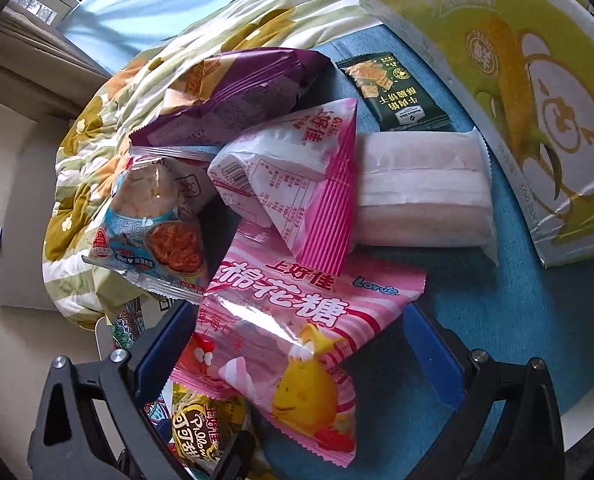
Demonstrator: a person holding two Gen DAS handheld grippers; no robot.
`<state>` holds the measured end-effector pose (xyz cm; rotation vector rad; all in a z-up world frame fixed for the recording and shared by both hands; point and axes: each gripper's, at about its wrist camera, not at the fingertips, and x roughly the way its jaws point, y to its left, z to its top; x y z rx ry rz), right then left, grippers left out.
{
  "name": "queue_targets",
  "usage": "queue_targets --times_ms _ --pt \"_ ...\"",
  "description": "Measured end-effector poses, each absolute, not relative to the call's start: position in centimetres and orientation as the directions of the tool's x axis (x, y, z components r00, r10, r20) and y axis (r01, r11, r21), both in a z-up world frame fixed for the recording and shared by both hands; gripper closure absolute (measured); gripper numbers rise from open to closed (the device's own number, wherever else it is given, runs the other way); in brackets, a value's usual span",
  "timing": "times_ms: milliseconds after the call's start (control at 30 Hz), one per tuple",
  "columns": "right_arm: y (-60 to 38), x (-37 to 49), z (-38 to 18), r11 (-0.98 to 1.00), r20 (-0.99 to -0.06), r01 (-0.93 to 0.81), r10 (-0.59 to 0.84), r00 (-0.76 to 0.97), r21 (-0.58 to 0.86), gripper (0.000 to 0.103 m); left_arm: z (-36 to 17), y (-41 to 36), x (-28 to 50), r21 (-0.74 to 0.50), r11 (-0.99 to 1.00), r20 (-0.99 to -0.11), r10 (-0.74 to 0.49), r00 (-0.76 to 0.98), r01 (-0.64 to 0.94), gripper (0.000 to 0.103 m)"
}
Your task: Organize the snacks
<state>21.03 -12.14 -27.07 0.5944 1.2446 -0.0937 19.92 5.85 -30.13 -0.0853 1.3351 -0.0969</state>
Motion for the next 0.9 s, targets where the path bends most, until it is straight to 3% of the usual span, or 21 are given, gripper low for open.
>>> queue_targets --times_ms 400,767,900 --pt "-12.9 19.6 -26.9 0.905 -0.928 0.293 0.218 0.303 0.308 0.001 -30.6 5.6 20.7 -0.076 0.992 -0.966 -0.1 0.238 0.105 0.045" --pt "-11.9 20.3 -27.3 0.897 -0.909 0.252 0.283 0.307 0.364 0.017 -29.3 5.9 21.4 -0.091 0.991 -0.961 -0.113 0.251 0.095 0.049" --pt "-12.1 19.7 -27.2 0.889 -0.897 0.239 0.311 0.315 0.392 0.032 -28.8 6.1 21.2 -0.099 0.991 -0.958 -0.12 0.26 0.092 0.049"
